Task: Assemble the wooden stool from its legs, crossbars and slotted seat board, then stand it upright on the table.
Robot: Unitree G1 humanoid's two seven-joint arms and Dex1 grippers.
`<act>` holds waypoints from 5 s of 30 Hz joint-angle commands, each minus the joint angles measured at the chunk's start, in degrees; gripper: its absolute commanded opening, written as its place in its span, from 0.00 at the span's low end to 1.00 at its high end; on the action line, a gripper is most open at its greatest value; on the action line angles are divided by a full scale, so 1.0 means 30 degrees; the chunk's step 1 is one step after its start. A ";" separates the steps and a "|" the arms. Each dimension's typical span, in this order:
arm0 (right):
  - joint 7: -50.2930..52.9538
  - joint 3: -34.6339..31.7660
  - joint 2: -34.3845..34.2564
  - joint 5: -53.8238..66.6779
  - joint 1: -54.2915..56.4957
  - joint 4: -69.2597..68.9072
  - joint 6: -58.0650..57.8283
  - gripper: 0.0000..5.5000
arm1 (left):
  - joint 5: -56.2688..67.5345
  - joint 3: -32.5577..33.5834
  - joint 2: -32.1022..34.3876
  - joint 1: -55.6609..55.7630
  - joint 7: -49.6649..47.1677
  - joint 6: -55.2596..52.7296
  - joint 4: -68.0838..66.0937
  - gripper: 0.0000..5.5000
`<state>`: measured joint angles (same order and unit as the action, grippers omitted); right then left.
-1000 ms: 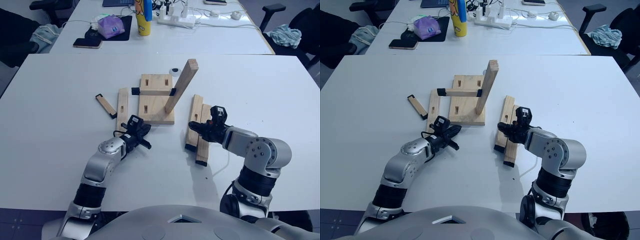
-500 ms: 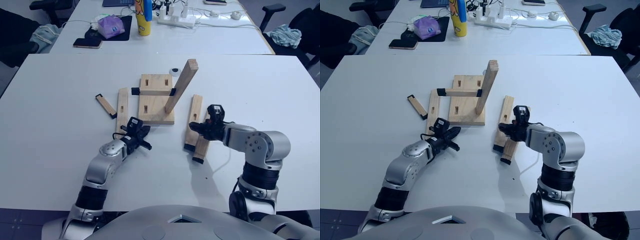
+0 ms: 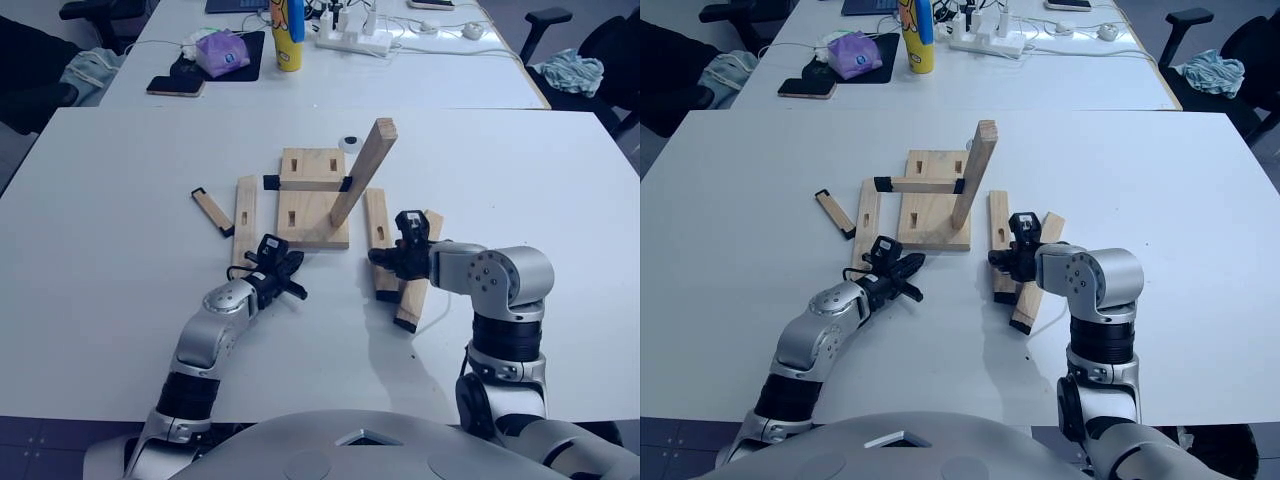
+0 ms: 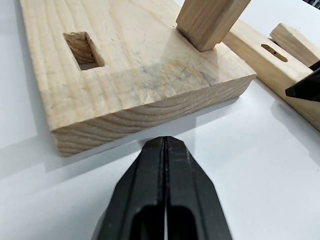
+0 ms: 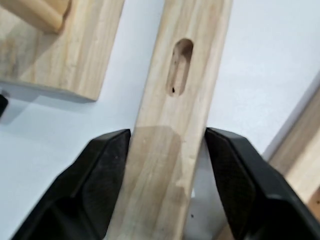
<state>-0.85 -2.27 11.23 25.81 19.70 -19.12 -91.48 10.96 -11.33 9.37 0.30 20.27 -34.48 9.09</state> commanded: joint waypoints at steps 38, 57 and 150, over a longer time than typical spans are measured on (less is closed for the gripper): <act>-1.5648 -1.0805 0.7180 1.2029 0.1595 0.5667 0.7681 0.39 | 0.9826 0.3259 0.0933 -0.1466 0.4411 -0.1510 0.6098 0.46; -2.7729 -0.2502 1.1244 1.2772 -0.2880 0.2983 0.8237 0.39 | 2.2777 0.6133 0.4288 0.2153 0.3434 -0.7368 0.6238 0.91; -0.9647 0.3870 0.0577 -0.4774 -0.5219 0.7786 2.9093 0.98 | 2.0321 0.9074 1.3559 0.0866 0.6961 -0.7772 0.5730 0.38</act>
<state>-30.81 11.21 14.77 9.61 2.63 3.10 -3.63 72.92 16.16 49.52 2.55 40.25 -58.14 26.67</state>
